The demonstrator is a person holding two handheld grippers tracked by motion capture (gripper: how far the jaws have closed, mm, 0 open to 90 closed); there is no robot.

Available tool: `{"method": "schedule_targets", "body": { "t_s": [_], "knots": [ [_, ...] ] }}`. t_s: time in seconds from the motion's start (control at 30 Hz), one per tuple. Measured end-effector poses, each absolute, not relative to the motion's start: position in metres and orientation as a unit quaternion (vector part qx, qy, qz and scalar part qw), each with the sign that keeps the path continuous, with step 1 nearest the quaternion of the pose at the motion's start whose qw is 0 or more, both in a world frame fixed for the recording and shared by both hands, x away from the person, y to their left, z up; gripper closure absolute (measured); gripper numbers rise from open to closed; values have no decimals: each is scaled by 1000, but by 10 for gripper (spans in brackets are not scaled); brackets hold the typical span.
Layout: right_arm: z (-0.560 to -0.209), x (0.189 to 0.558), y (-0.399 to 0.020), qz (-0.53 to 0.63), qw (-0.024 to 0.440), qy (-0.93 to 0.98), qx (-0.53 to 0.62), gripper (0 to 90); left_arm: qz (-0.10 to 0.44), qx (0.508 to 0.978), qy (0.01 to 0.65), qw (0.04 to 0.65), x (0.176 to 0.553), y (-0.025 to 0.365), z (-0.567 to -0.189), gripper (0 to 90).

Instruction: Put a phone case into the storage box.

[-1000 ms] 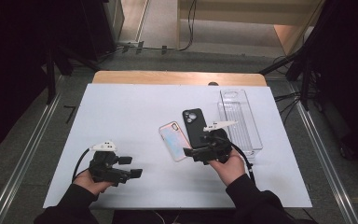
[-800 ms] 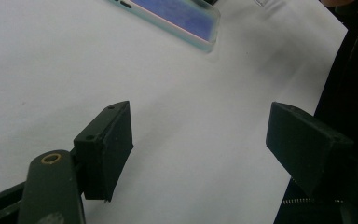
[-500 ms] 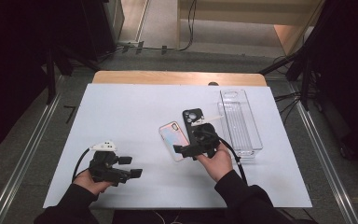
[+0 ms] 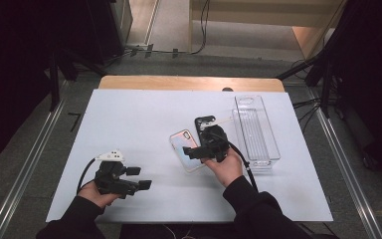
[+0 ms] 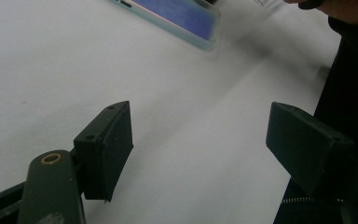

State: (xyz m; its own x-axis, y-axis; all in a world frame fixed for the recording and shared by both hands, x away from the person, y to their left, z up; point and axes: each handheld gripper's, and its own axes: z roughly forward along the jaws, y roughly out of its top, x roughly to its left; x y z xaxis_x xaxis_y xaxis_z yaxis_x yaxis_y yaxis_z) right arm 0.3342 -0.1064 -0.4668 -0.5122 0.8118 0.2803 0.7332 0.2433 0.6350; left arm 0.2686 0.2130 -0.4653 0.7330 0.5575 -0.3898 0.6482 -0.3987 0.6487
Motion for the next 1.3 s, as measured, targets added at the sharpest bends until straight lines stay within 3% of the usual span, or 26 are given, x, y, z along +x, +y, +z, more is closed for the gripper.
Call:
{"method": "schedule_targets", "body": {
  "t_s": [0.57,1.3],
  "knots": [
    [-470,349,-70,369,65,788,488,0,-55,834,363,412,268,214,-465,233],
    [-487,358,-60,352,87,790,494,0,-55,835,360,412,268,214,-465,233]
  ]
}}
